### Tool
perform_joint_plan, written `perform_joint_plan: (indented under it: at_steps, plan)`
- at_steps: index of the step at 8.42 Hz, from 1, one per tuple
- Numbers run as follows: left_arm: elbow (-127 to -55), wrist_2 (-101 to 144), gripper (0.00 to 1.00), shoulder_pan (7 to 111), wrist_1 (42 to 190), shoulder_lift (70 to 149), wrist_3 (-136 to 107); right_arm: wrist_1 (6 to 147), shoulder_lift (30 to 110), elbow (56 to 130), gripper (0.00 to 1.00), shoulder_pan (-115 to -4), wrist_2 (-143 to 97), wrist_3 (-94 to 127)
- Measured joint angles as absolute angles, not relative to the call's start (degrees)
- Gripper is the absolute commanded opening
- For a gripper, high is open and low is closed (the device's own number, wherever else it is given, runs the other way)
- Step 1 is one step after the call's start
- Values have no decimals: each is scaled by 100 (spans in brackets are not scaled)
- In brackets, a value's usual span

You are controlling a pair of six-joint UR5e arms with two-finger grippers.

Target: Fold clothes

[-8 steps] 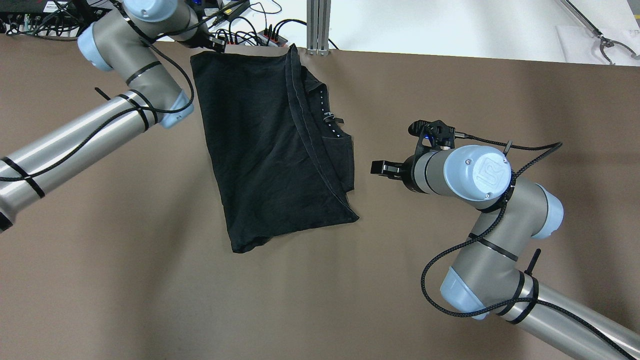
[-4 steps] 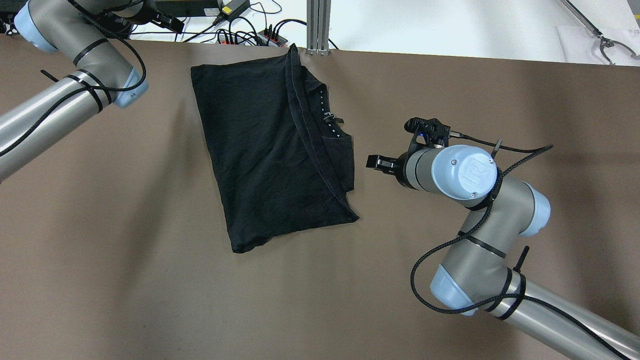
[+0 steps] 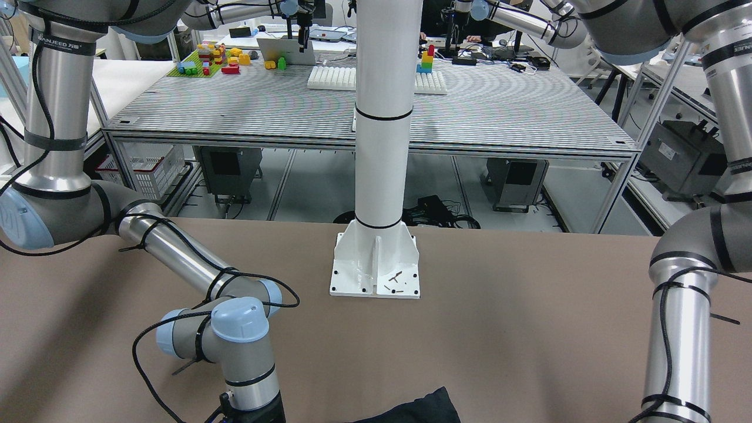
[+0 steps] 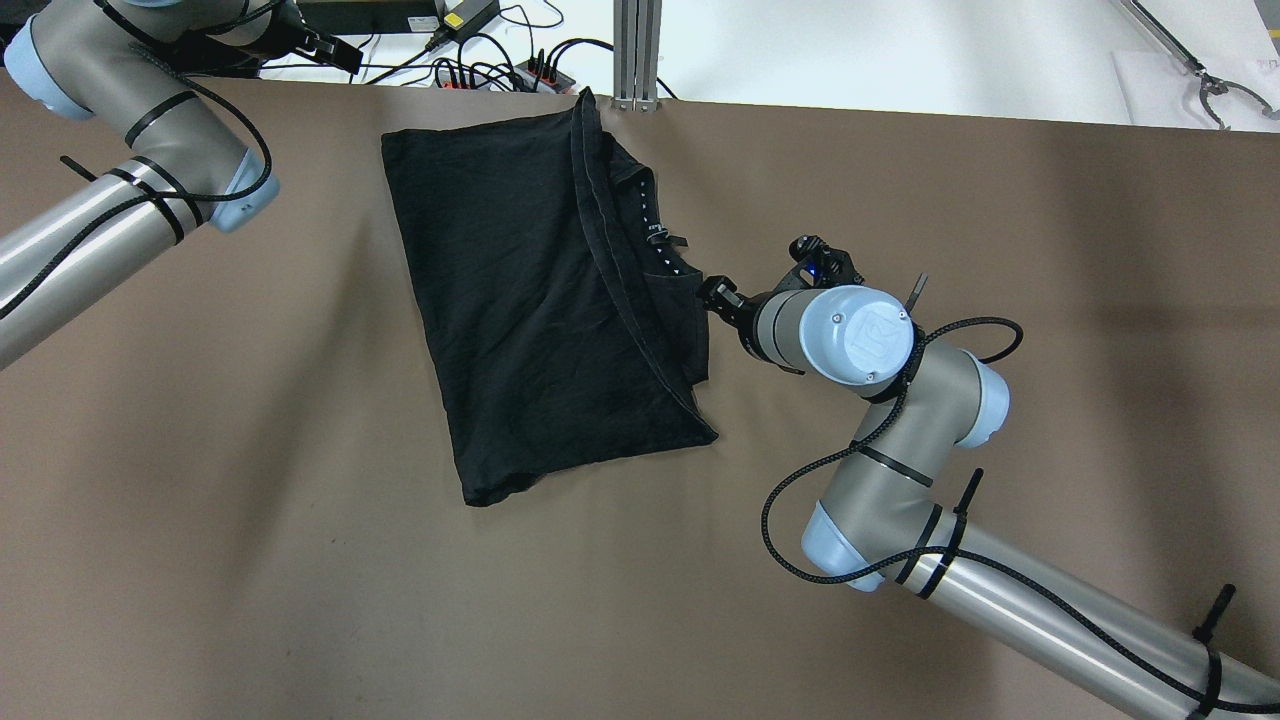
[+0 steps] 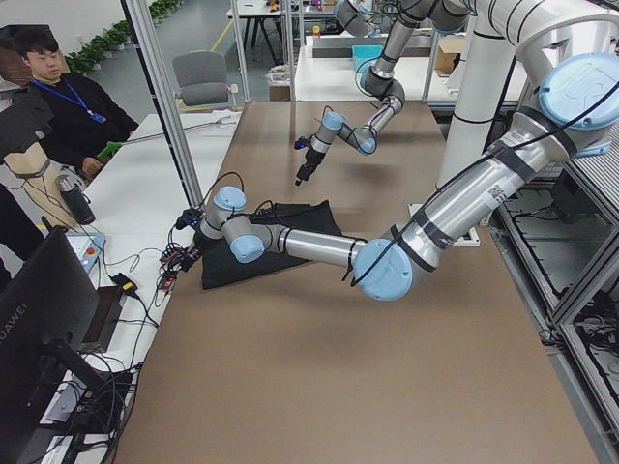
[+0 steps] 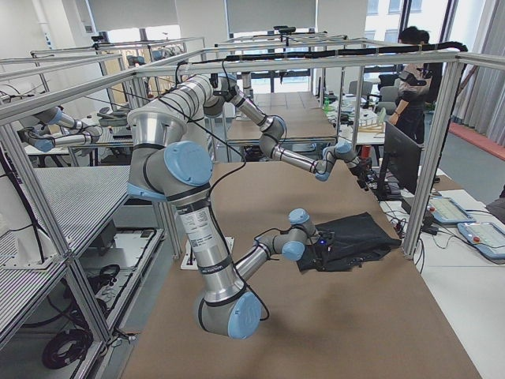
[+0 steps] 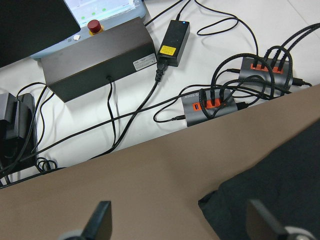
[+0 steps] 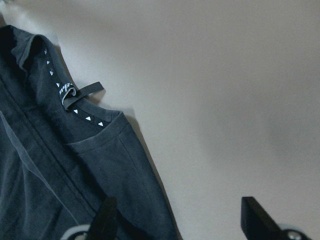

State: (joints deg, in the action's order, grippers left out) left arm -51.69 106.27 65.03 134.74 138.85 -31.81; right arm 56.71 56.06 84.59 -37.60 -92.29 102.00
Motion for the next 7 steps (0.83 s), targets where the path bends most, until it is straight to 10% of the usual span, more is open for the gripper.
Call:
perform_joint_plan:
  at_steps: [7]
  plan:
    - [-5229, 10644, 95, 6453, 13482, 13827, -3261, 5110, 5450, 7888, 51, -3201, -8475, 10986]
